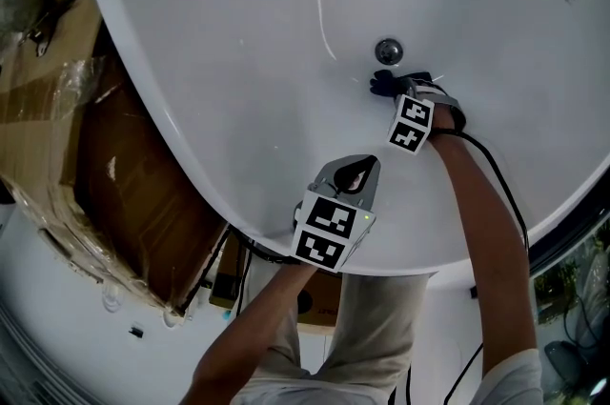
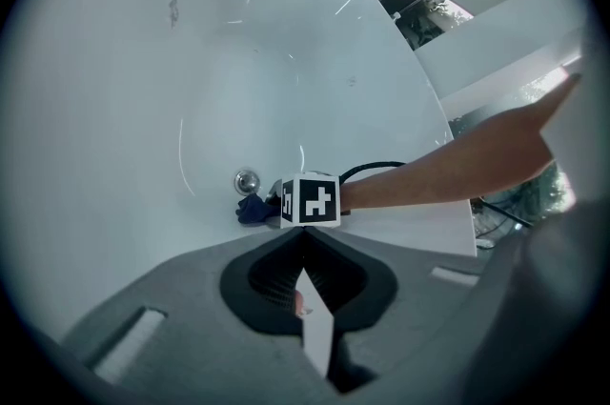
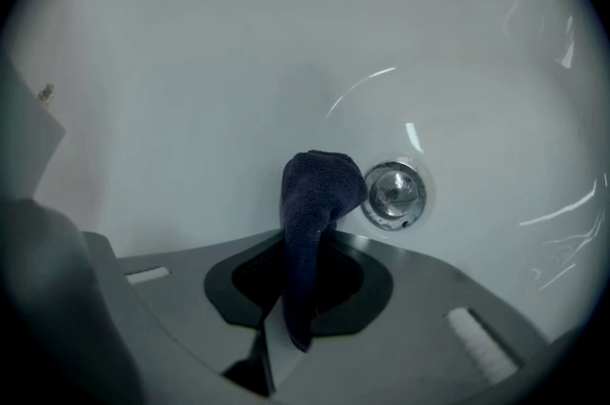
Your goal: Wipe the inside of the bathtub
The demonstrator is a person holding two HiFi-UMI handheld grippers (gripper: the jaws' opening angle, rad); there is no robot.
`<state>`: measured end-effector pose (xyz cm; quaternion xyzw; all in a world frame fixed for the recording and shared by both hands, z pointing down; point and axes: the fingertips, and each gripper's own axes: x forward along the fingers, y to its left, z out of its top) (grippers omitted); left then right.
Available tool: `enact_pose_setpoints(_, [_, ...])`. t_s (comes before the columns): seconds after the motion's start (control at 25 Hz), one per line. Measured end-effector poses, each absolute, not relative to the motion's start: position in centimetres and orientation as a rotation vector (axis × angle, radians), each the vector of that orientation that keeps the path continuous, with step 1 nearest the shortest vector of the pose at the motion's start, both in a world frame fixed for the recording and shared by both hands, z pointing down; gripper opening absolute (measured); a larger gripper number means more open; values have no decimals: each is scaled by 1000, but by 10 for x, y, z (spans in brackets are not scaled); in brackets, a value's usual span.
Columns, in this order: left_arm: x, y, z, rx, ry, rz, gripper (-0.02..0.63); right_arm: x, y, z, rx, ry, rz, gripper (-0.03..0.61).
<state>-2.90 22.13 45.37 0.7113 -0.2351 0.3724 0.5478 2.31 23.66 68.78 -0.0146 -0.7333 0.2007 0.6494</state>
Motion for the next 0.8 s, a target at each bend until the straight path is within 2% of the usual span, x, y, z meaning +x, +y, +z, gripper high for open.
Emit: enact_pose_setpoints(0.8, [-36, 170, 397, 1758, -615, 880, -2, 24, 229, 532, 27, -1834, 585, 49])
